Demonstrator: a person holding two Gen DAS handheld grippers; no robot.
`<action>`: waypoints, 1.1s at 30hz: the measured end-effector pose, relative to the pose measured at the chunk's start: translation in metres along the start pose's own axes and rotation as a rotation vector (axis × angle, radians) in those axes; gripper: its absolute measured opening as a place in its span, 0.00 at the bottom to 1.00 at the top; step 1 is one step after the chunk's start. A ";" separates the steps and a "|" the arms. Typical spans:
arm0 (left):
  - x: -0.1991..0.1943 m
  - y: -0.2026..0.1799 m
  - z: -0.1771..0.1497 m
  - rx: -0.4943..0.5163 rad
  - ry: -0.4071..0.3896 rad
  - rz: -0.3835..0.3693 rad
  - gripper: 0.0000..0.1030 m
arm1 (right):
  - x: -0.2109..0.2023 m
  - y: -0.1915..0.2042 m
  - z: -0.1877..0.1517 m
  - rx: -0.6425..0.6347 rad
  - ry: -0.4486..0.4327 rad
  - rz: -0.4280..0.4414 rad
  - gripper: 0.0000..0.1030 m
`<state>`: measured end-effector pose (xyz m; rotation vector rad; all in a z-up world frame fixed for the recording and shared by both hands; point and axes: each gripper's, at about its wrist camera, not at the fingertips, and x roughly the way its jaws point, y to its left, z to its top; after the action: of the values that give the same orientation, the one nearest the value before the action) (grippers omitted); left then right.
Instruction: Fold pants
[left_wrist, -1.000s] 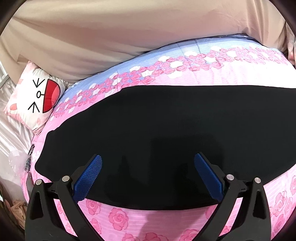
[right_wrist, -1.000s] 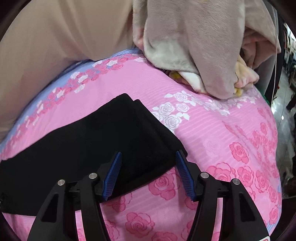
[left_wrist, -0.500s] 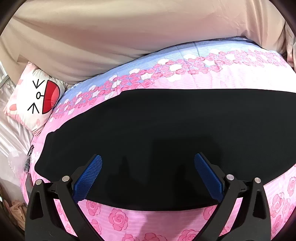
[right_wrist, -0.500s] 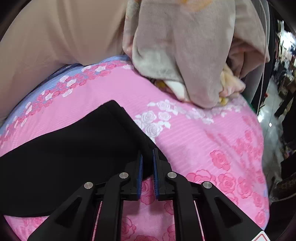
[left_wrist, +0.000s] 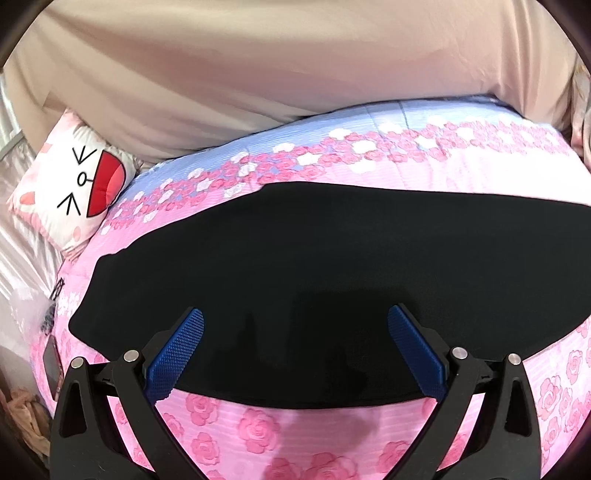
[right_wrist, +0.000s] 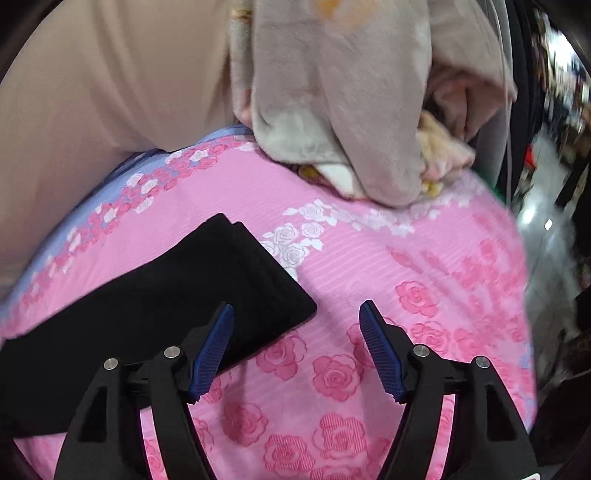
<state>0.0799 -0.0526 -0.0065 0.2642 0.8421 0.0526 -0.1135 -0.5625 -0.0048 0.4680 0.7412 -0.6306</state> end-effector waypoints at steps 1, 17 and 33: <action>0.001 0.006 -0.001 -0.012 0.003 0.003 0.95 | 0.007 -0.005 0.001 0.020 0.026 0.020 0.67; 0.009 0.098 -0.020 -0.163 0.030 0.104 0.95 | -0.038 0.128 0.019 -0.125 -0.028 0.344 0.20; 0.010 0.217 -0.060 -0.309 0.027 0.100 0.95 | -0.056 0.495 -0.159 -0.756 0.210 0.667 0.21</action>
<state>0.0551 0.1713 0.0028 0.0146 0.8349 0.2773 0.1123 -0.0915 0.0172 0.0550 0.8955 0.3379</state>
